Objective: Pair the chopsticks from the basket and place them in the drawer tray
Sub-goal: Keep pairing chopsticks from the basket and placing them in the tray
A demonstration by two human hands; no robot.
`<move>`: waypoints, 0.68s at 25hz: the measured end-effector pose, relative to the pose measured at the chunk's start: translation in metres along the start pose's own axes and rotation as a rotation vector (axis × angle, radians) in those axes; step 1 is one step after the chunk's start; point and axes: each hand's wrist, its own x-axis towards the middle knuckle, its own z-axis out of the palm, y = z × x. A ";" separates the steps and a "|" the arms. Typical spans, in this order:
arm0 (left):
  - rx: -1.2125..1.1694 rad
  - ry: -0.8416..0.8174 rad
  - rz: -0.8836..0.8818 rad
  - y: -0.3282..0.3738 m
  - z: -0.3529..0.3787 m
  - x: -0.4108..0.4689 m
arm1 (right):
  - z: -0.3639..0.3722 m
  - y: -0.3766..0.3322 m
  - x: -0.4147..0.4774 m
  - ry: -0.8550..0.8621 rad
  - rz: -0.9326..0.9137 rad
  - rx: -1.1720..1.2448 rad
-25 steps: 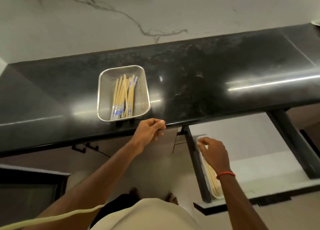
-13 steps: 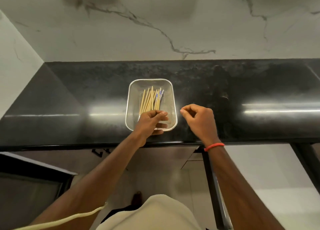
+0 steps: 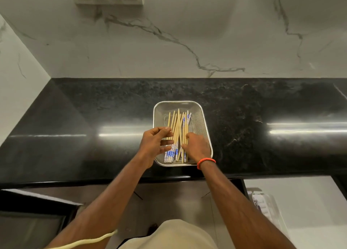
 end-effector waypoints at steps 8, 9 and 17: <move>-0.003 -0.104 -0.034 0.002 -0.018 0.017 | 0.000 -0.005 -0.006 0.097 0.142 0.181; -0.001 -0.120 -0.041 0.001 -0.019 0.018 | -0.003 -0.007 -0.011 0.118 0.151 0.217; -0.031 -0.212 -0.048 0.007 -0.017 0.025 | -0.016 -0.047 -0.054 0.089 0.039 0.676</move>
